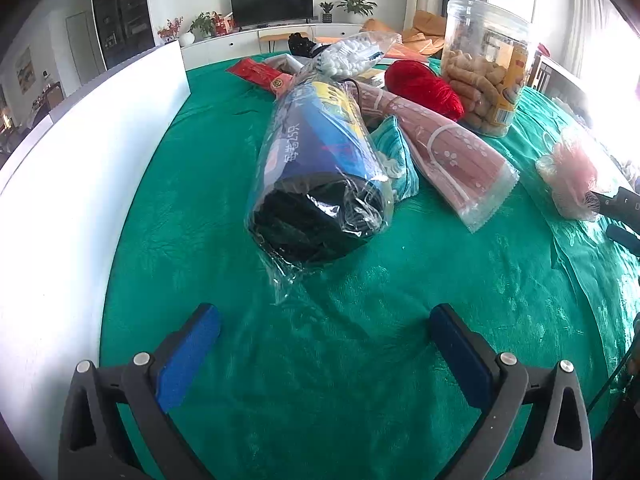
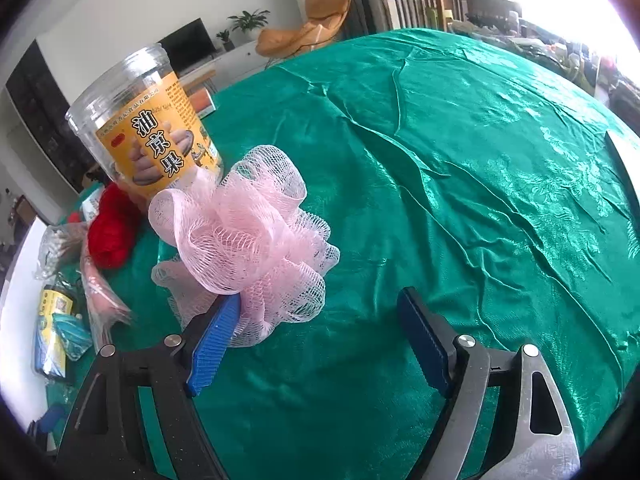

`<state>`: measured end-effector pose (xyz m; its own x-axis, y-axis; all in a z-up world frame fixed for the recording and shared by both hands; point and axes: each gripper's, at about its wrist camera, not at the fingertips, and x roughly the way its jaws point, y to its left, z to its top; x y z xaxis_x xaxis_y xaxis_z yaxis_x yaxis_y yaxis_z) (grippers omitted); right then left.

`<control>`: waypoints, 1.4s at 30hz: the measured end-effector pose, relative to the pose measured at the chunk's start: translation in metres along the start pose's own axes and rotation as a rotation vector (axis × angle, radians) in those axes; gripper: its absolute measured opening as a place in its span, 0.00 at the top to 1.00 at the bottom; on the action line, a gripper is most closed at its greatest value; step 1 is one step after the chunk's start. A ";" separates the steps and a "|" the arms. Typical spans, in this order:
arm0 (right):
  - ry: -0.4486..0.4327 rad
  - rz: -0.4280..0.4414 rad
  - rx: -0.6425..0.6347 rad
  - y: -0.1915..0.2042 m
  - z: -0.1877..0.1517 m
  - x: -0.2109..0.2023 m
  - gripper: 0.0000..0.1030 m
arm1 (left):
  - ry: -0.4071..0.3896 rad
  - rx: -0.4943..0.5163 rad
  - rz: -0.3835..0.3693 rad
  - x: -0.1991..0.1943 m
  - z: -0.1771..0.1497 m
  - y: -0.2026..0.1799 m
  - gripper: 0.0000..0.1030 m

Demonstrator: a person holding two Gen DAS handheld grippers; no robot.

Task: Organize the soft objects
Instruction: 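Move the left tool toward the blue wrapped roll while the right tool approaches the pink bath puff, then close the left gripper on the blue roll while the right gripper closes on the pink puff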

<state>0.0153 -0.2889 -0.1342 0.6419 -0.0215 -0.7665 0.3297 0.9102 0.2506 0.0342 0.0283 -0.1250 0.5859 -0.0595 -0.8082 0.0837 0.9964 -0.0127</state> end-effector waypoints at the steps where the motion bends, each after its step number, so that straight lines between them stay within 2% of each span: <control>1: -0.002 -0.005 -0.009 0.000 -0.002 0.001 0.18 | 0.000 0.001 0.000 0.000 0.000 0.000 0.00; 9: 0.005 -0.074 -0.101 0.015 -0.003 0.015 0.13 | -0.001 0.002 -0.002 -0.001 -0.001 -0.001 0.00; 22: 0.015 -0.112 -0.143 0.021 -0.005 0.019 0.11 | -0.001 0.001 -0.001 -0.001 -0.001 -0.001 0.00; 26: 0.019 -0.120 -0.152 0.022 -0.005 0.021 0.11 | 0.009 -0.013 0.022 -0.001 -0.001 -0.003 0.00; 29: 0.020 -0.123 -0.155 0.022 -0.004 0.021 0.11 | 0.052 -0.003 0.014 -0.002 0.001 -0.002 0.00; 31: 0.018 -0.109 -0.148 0.021 -0.005 0.020 0.11 | 0.101 0.010 -0.024 -0.007 0.006 0.002 0.01; 32: 0.018 -0.092 -0.132 0.018 -0.003 0.019 0.11 | 0.093 0.003 -0.067 -0.016 0.010 0.006 0.01; 34: 0.018 -0.057 -0.085 0.010 -0.002 0.014 0.12 | 0.030 -0.037 -0.132 -0.039 0.024 0.019 0.00; 36: 0.012 -0.017 -0.020 0.000 0.000 0.009 0.12 | -0.035 -0.077 -0.144 -0.056 0.047 0.034 0.00; 38: -0.003 0.003 0.041 -0.011 0.003 0.004 0.12 | -0.044 -0.123 -0.137 -0.055 0.073 0.048 0.00; 40: -0.043 0.028 0.093 -0.021 0.007 -0.005 0.12 | 0.026 -0.164 -0.169 -0.034 0.092 0.056 0.00; 42: -0.094 0.051 0.135 -0.029 0.010 -0.015 0.12 | 0.163 -0.167 -0.234 0.002 0.104 0.054 0.00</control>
<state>0.0029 -0.3191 -0.1243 0.7197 -0.0209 -0.6940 0.3810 0.8475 0.3696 0.1241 0.0758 -0.0664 0.4282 -0.2910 -0.8556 0.0595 0.9538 -0.2946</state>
